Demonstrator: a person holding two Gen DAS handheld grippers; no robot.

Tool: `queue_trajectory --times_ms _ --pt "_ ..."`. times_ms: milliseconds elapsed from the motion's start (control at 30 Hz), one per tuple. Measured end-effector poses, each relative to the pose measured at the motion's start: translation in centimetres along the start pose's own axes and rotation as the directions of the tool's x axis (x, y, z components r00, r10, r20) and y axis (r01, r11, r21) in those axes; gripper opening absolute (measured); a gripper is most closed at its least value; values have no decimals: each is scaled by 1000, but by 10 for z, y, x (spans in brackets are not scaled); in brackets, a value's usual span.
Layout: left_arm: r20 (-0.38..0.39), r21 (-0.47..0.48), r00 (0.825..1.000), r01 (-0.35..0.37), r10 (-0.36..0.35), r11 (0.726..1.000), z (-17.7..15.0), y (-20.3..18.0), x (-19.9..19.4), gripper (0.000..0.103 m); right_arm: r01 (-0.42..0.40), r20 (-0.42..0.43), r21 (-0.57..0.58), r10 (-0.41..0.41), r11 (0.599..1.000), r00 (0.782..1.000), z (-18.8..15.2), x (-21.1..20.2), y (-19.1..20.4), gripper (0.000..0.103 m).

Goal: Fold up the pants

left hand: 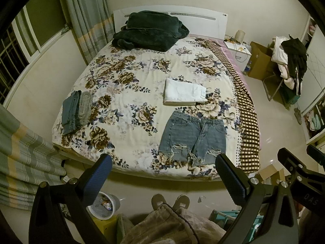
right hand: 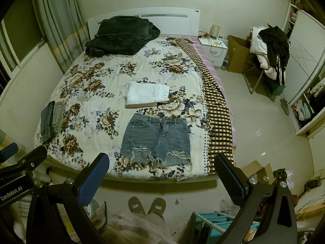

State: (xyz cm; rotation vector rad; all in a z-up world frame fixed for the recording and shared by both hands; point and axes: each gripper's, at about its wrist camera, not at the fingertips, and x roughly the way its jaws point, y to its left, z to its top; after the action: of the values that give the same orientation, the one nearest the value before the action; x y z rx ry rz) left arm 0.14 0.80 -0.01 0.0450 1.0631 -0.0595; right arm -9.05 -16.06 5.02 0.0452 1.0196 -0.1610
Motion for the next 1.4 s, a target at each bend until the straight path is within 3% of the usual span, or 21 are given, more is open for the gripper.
queue_trajectory --times_ms 1200,1400 --pt "1 -1 1000 4 -4 1000 -1 2 0 103 -3 -4 0 3 1000 1000 -8 0 6 103" --pt "0 2 1000 7 -7 1000 -1 3 -8 103 -13 -21 18 14 1000 1000 -26 5 11 103"
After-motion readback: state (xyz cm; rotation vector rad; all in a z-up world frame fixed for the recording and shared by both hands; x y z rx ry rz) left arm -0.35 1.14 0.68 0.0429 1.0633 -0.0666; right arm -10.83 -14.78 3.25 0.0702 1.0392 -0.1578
